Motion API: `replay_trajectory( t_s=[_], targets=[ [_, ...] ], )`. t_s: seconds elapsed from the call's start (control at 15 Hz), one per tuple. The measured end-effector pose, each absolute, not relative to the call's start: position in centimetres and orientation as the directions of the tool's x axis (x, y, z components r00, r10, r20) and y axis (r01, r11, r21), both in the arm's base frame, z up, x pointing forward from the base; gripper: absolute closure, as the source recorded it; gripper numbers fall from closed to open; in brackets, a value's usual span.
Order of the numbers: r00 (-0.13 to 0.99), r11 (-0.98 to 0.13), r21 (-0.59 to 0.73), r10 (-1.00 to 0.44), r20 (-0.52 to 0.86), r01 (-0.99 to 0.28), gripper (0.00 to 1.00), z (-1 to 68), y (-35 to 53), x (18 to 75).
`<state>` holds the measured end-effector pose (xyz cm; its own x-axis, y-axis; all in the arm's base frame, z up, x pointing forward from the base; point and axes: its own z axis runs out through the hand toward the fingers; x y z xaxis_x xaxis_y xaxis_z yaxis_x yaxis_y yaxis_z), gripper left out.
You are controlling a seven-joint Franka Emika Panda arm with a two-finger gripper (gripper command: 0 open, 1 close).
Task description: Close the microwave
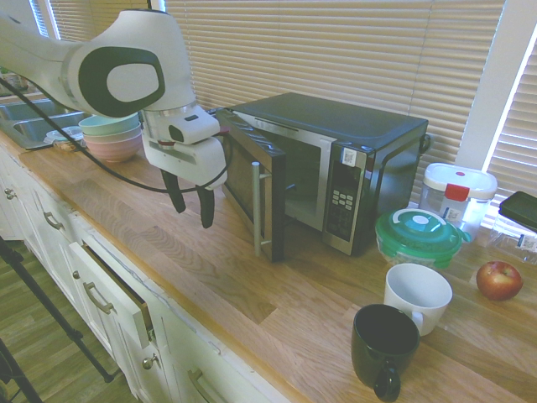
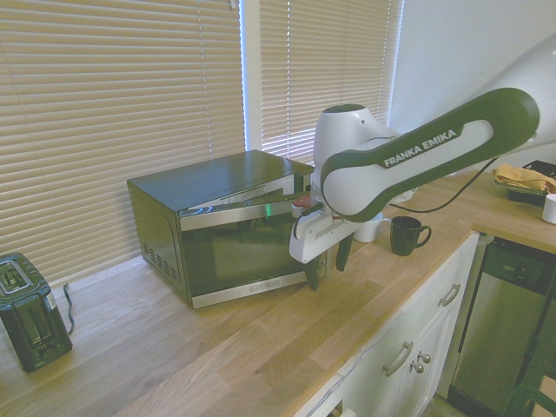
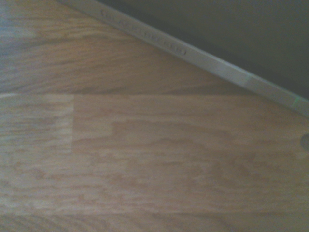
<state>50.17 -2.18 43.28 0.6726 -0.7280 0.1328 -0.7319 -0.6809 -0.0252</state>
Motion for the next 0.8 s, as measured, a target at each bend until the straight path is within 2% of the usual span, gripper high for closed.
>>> replay_trajectory(
  t_s=[0.47, 0.8],
  targets=[
    [0.707, -0.718, -0.008, -0.688, 0.164, -0.696, 0.0, 47.7, -2.9, 57.4],
    [0.726, -0.737, 0.004, -0.666, 0.17, -0.676, 0.0, 47.5, -5.6, 65.1]
  ],
)
